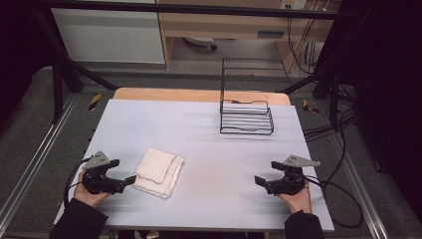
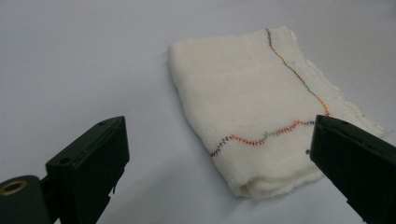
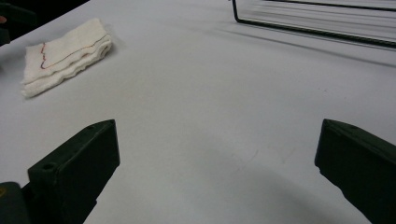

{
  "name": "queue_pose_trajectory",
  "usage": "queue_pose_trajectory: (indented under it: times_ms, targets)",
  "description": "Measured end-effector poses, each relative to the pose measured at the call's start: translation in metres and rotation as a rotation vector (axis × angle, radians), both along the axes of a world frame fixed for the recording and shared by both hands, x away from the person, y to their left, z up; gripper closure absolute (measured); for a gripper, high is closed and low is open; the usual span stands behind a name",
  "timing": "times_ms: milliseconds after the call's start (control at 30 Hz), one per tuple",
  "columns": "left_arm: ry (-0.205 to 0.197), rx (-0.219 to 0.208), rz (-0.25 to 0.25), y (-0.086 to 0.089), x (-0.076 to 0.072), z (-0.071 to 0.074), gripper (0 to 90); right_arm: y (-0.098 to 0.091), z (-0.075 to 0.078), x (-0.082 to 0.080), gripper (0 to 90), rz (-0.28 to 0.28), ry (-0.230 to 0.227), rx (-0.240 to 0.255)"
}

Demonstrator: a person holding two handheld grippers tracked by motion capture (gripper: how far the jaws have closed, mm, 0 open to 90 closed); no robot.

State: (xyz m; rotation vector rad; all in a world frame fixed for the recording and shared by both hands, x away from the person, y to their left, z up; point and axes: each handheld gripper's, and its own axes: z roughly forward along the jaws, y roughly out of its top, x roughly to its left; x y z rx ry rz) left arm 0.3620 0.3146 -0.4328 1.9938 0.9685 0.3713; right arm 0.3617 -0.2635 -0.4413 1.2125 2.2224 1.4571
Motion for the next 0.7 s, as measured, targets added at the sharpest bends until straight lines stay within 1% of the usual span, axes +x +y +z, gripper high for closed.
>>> queue_pose_trajectory:
  times_ms: [300, 500, 600, 700]
  targets:
    - [0.003, 0.005, -0.001, -0.0033, 0.0006, 0.0014, 4.6, 0.0001, -0.0007, -0.0002, 0.6, -0.002, 0.001, -0.002]
    - [0.007, 0.008, -0.001, -0.0051, 0.0011, 0.001, 4.7, 0.0011, -0.0011, -0.0001, 0.5, -0.005, 0.01, -0.009]
    - [0.013, -0.005, 0.007, -0.0065, 0.0018, 0.0027, 5.1, 0.0019, -0.0016, -0.0006, 0.5, -0.005, 0.01, -0.008]
    - [0.016, -0.001, 0.013, -0.0083, 0.0037, 0.0046, 5.7, 0.002, -0.0018, 0.0, 0.5, -0.005, 0.009, -0.012]
